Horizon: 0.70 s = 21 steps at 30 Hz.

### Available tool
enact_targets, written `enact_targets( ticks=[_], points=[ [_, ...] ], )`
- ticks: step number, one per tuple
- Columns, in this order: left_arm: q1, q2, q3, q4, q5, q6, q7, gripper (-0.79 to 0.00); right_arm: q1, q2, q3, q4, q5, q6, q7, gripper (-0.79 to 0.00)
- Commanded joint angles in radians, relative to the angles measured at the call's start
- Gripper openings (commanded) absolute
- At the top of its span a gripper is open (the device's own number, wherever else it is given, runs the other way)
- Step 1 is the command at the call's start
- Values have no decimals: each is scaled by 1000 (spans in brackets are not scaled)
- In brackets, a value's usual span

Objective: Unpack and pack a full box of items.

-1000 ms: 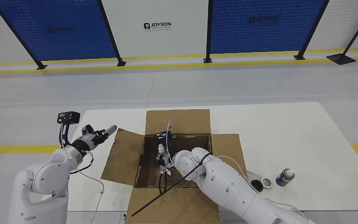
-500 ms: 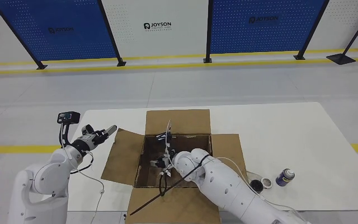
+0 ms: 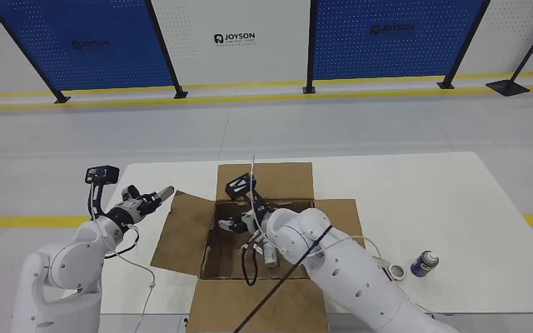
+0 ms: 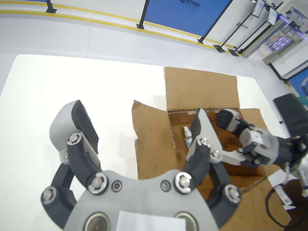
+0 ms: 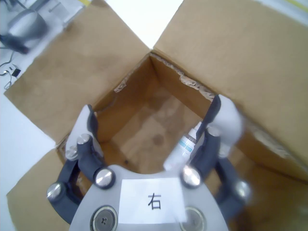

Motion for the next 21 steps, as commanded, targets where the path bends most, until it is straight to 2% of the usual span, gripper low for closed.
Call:
enact_targets(
  ticks=[1,7,12,15,21],
  points=[
    [0,0,0,0,0,0,0,0,-25,22,53,-89,-42,-10,80,0],
    [0,0,0,0,0,0,0,0,-93,87,219,-317,-259,-20,384,0],
    [0,0,0,0,0,0,0,0,-160,124,344,-470,-375,-60,598,0],
    [0,0,0,0,0,0,0,0,-195,135,389,-510,-371,-81,731,0],
    [0,0,0,0,0,0,0,0,-195,135,389,-510,-371,-81,731,0]
  ],
)
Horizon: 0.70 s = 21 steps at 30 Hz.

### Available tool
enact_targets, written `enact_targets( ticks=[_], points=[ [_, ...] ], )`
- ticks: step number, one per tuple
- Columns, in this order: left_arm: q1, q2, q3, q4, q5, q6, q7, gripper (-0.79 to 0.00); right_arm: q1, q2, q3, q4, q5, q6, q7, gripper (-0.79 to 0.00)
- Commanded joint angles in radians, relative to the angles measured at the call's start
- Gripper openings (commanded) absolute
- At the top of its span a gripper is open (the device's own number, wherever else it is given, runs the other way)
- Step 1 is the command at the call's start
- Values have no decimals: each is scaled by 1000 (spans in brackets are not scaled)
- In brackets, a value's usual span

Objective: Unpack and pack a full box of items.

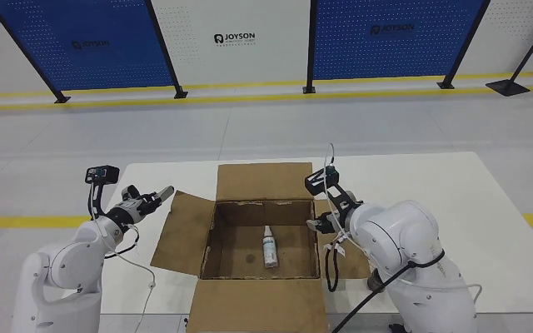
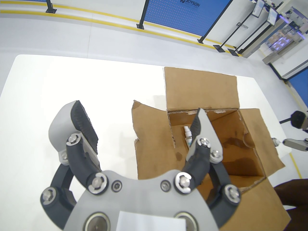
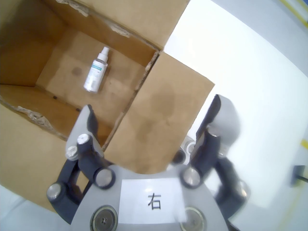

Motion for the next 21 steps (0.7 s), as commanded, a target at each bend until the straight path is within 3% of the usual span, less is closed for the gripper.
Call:
enact_targets(
  ticks=[1,12,18,21],
  points=[
    [0,0,0,0,0,0,0,0,0,0,0,0,0,0,0,0],
    [0,0,0,0,0,0,0,0,-12,2,7,5,2,-15,-44,0],
    [0,0,0,0,0,0,0,0,29,18,147,25,42,-38,2,0],
    [0,0,0,0,0,0,0,0,30,40,219,108,34,-87,2,0]
  ],
)
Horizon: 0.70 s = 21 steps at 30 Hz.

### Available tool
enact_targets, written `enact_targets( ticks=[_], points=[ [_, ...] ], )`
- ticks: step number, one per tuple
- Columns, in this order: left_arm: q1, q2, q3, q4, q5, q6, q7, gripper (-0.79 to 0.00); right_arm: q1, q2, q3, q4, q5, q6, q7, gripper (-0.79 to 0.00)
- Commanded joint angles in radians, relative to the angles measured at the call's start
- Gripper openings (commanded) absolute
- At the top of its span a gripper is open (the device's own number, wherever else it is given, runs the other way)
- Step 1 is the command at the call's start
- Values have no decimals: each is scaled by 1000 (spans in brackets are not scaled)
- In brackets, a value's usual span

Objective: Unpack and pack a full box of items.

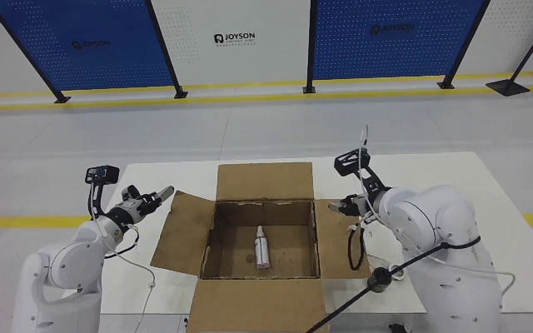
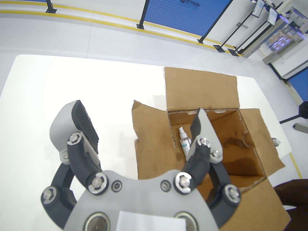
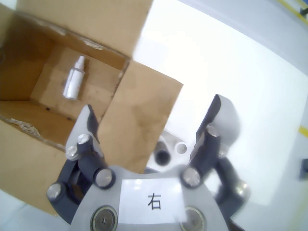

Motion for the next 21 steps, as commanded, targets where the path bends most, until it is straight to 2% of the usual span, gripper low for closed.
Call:
enact_targets(
  ticks=[1,5,11,15,19,21],
  points=[
    [0,0,0,0,0,0,0,0,-2,18,41,62,-13,-31,-2,0],
    [0,0,0,0,0,0,0,0,-28,60,91,103,-15,-79,-2,0],
    [0,0,0,0,0,0,0,0,-106,132,113,83,45,-99,-2,0],
    [0,0,0,0,0,0,0,0,-167,188,102,35,104,-81,-2,0],
    [0,0,0,0,0,0,0,0,-222,246,109,-37,194,-7,-2,0],
    [0,0,0,0,0,0,0,0,-222,246,109,-37,194,-7,-2,0]
  ],
)
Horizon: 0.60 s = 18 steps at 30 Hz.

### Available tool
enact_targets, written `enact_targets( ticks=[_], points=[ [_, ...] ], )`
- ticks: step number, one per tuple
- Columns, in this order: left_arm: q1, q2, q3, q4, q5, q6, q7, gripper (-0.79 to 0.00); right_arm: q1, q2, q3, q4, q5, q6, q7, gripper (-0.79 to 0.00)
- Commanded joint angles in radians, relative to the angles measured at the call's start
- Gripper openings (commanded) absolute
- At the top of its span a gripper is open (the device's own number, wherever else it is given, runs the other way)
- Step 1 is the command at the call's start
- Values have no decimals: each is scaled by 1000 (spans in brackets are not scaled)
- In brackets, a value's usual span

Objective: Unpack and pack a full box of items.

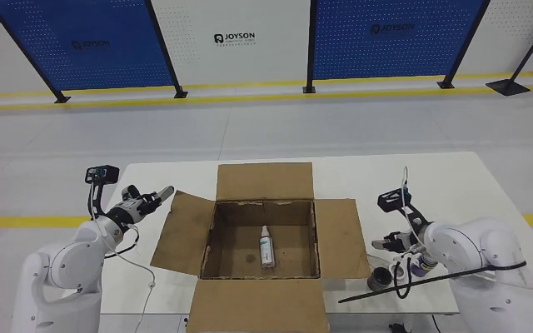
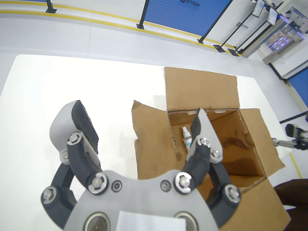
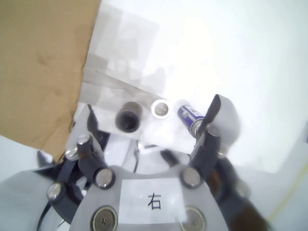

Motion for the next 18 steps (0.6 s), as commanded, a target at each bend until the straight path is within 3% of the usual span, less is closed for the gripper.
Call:
enact_targets(
  ticks=[1,11,18],
  points=[
    [0,0,0,0,0,0,0,0,1,-1,0,1,-2,-1,0,0],
    [0,0,0,0,0,0,0,0,-19,-1,2,7,1,25,-45,0],
    [0,0,0,0,0,0,0,0,-37,11,1,26,-17,21,0,0]
  ],
)
